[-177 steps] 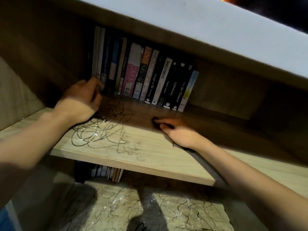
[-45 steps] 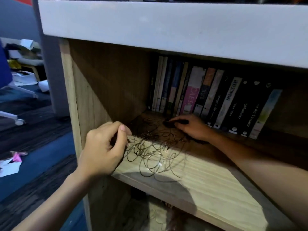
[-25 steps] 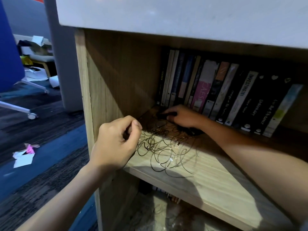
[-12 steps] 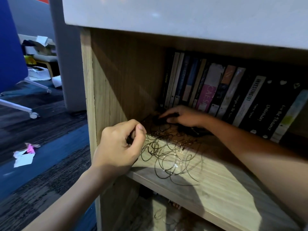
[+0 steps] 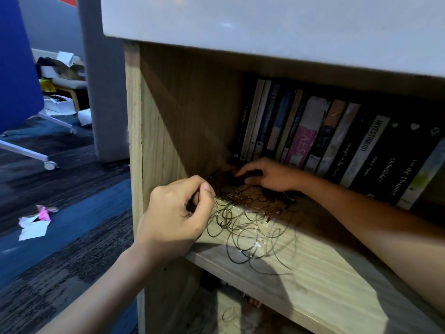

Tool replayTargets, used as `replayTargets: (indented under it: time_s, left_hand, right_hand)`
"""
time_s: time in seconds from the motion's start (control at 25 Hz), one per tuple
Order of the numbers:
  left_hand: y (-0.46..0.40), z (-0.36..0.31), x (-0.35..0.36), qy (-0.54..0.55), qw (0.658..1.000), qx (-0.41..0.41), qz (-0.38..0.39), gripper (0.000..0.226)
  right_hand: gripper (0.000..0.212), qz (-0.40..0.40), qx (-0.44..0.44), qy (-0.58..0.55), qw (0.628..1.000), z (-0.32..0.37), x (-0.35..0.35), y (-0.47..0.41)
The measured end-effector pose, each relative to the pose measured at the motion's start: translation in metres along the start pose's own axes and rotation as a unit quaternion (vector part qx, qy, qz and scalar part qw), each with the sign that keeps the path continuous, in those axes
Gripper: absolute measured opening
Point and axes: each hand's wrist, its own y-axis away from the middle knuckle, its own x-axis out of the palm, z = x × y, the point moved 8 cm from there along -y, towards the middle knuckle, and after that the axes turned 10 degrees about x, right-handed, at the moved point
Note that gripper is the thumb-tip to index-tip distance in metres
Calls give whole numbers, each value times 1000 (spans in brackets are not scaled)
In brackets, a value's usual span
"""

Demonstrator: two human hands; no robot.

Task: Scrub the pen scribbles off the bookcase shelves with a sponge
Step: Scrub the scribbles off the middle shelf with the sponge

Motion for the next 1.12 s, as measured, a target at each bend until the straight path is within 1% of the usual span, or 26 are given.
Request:
replayTargets:
  time_s: [0.12, 0.2, 0.24, 0.32, 0.4, 0.48, 0.56, 0.6, 0.64, 0.68, 0.76, 0.84, 0.88, 0.96, 1.04, 1.12]
  left_hand:
    - [0, -2, 0, 4, 1000, 0, 0, 33]
    - [-1, -2, 0, 13, 1000, -7, 0, 33]
    - [-1, -3, 0, 17, 1000, -7, 2, 33]
    - [-2, -3, 1, 19, 1000, -4, 7, 31]
    - [-1, -2, 1, 10, 1000, -2, 10, 30]
    - [0, -1, 0, 9, 1000, -8, 3, 29]
    - [0, -1, -1, 8, 1000, -11, -3, 30]
    - [0, -1, -1, 5, 1000, -8, -5, 31]
    - [0, -2, -2, 5, 1000, -6, -7, 31]
    - [-1, -3, -1, 6, 1000, -5, -8, 30]
    - [-1, -2, -2, 2, 1000, -5, -11, 30]
    - [1, -2, -1, 4, 1000, -9, -10, 31]
    - [1, -3, 0, 7, 1000, -11, -8, 31]
    - [0, -2, 0, 10, 1000, -15, -10, 30]
    - [0, -2, -2, 6, 1000, -12, -14, 29]
    - [0, -3, -2, 7, 1000, -8, -15, 30]
  right_hand:
    - [38, -48, 52, 10, 997, -12, -9, -19]
    - [41, -63, 44, 21, 997, 7, -3, -28]
    - [41, -60, 26, 20, 998, 20, 2, -25]
    - [37, -19, -21, 15, 999, 35, 11, -8]
    - [34, 18, -38, 6, 999, 25, 8, 7]
    - [34, 2, -1, 14, 1000, -2, -5, 6]
    - [36, -40, 77, 47, 995, -27, -16, -12]
    - [37, -47, 98, 66, 992, -26, -15, -22]
    - [39, -54, 97, 75, 991, -15, -12, -29]
    - [40, -58, 77, 67, 993, 3, -6, -29]
    - [42, -44, 14, 23, 999, 36, 11, -17]
    - [37, -6, -38, -12, 999, 48, 17, 10]
    - [35, 10, -45, -26, 999, 44, 15, 17]
    - [35, 10, -18, -33, 999, 28, 8, 13]
    - [38, -40, 26, -24, 999, 19, 0, -9]
    - [38, -83, 74, 22, 994, 23, 0, -28]
